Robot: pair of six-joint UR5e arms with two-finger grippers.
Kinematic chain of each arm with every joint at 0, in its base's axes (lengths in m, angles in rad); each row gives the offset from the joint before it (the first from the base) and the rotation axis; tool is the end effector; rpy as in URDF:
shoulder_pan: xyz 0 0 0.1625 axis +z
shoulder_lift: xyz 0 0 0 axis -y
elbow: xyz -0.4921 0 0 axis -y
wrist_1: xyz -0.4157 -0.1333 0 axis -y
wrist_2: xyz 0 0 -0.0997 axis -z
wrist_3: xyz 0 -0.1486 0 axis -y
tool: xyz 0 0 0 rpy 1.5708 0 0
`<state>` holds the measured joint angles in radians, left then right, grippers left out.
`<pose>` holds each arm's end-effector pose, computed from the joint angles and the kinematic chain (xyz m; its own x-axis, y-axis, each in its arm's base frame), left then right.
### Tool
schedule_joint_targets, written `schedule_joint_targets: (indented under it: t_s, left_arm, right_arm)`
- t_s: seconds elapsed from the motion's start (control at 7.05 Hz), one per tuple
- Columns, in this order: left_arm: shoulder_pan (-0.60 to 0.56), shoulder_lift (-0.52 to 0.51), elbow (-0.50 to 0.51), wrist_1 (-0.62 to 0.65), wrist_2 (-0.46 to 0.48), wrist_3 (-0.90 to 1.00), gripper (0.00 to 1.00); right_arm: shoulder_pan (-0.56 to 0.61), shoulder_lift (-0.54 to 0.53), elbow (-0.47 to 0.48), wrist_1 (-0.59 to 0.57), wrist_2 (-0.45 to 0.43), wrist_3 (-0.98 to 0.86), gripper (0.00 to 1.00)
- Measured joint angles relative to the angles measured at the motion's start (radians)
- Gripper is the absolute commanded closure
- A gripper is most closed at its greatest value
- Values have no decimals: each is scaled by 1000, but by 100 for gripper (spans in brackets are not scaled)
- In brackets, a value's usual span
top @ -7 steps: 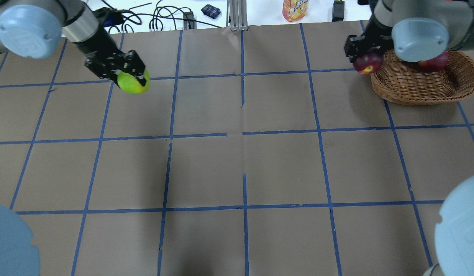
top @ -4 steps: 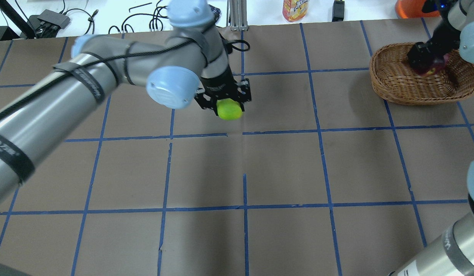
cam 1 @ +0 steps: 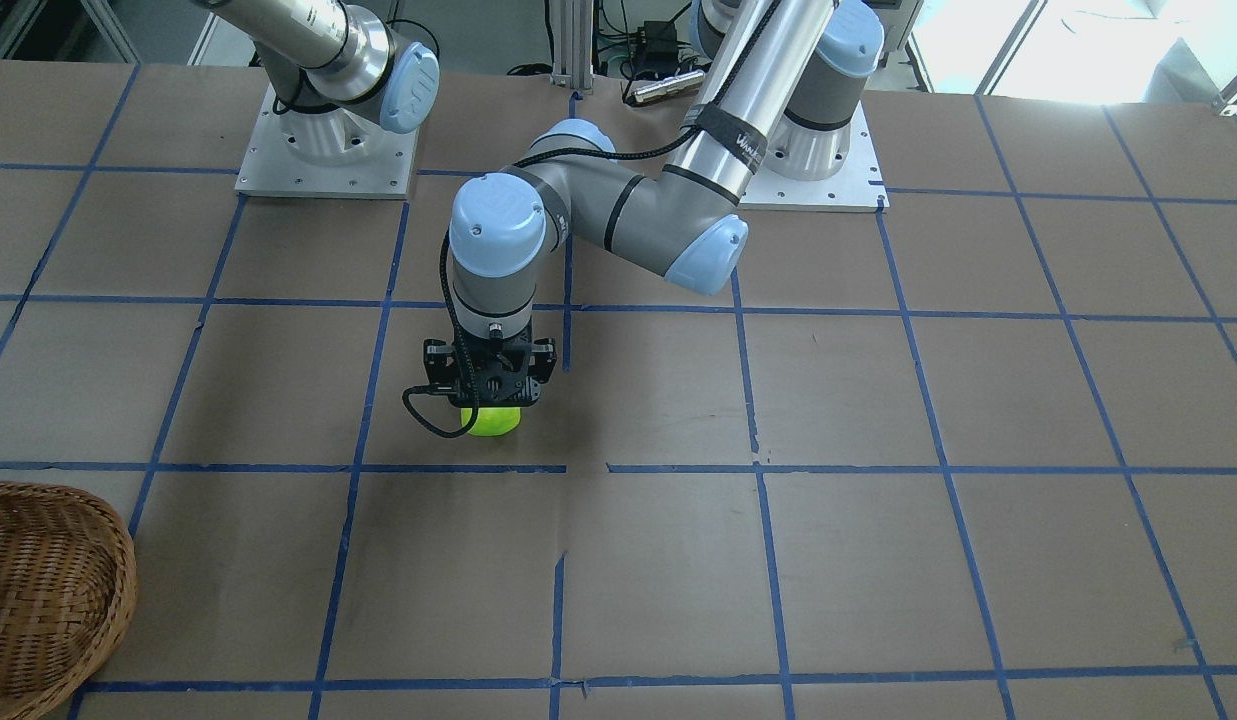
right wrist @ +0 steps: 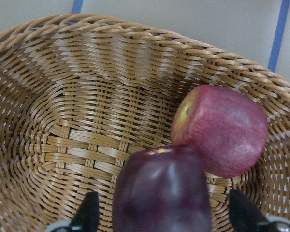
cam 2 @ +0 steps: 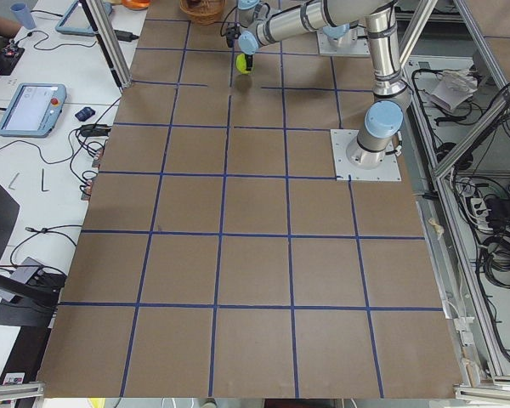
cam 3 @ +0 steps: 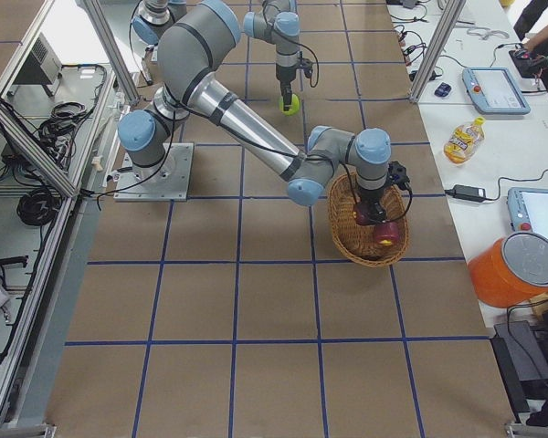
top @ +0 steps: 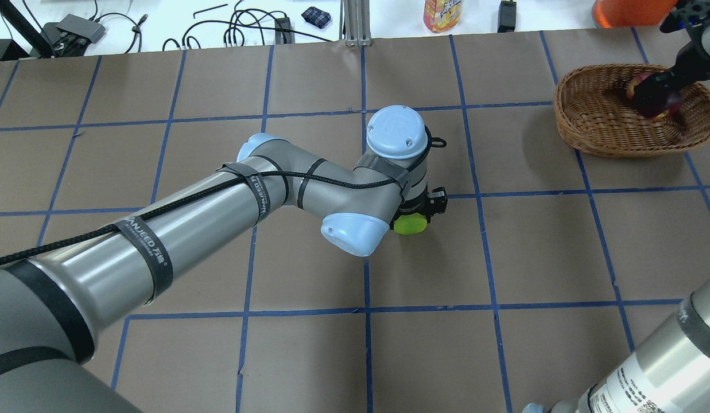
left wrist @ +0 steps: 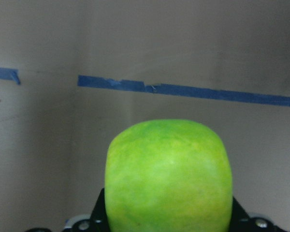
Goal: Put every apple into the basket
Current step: 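Carry purple apple to basket with right gripper while left carries green apple mid-table, then release the green apple and withdraw the left gripper while the right returns toward it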
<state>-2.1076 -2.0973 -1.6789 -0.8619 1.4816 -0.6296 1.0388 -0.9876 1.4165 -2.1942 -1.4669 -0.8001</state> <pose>-0.4800 -0.5201 0.2013 -0.9894 -0.0883 0.1155 -0.0898 0.9959 -0.0077 -0.2652 -0.7437 0.2746 -0.9613 -0.2672 0.0678 -0.2755 0.9386 -0.2076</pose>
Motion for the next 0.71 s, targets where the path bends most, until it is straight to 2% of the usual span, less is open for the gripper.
schedule_joint_targets:
  t_s: [0.28, 0.43, 0.57, 0.71]
  left_arm:
    - [7, -1, 11, 19, 54, 49, 0]
    - [37, 27, 39, -22, 63, 109, 0]
    - [94, 69, 102, -139, 62, 170, 0]
    - [174, 116, 204, -322, 60, 250, 0]
  right_arm:
    - [6, -45, -6, 121, -8, 3, 0]
    - [24, -89, -4, 198, -11, 21, 0]
    - [65, -139, -2, 294, -11, 73, 0]
    - [126, -187, 1, 397, -8, 174, 0]
